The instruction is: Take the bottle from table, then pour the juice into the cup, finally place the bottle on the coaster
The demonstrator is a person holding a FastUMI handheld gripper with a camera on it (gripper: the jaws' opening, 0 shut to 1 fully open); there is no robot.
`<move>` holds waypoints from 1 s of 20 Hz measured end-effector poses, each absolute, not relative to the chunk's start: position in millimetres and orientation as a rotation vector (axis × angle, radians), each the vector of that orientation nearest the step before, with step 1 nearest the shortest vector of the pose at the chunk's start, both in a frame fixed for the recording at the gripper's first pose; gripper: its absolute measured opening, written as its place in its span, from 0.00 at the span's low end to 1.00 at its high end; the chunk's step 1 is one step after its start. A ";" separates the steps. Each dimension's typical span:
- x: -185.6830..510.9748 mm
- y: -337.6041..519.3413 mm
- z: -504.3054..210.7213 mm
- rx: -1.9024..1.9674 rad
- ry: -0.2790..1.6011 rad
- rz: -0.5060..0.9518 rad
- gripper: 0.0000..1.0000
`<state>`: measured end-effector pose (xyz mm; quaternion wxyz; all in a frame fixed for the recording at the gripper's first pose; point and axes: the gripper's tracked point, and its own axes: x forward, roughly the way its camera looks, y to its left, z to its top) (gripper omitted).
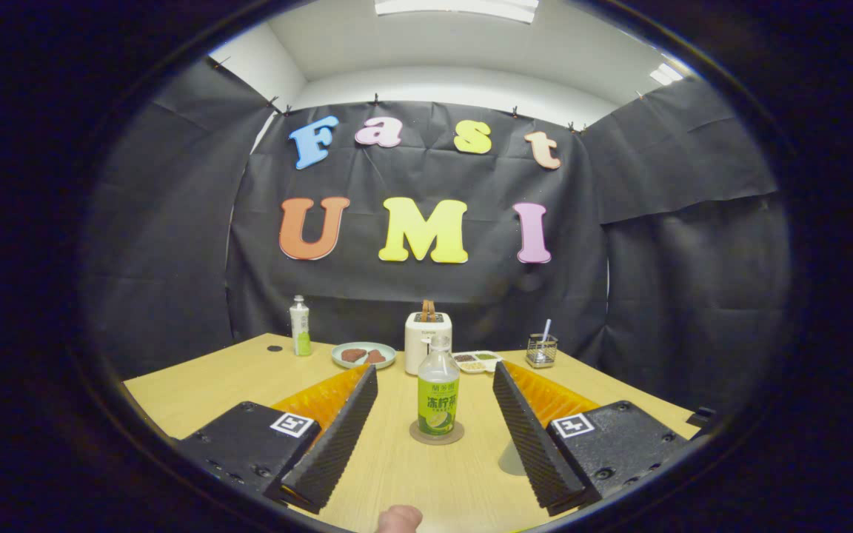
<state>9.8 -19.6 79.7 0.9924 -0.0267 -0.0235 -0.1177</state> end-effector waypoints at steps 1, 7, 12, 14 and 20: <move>3.2 -15.9 80.9 -0.050 -0.060 -0.218 1.00; -23.3 -10.7 59.7 -0.063 -0.079 -0.170 1.00; -23.7 0.0 46.6 -0.071 -0.069 -0.158 1.00; -22.5 1.8 43.2 -0.080 -0.062 -0.165 1.00; -18.5 10.8 30.3 -0.085 -0.050 -0.136 1.00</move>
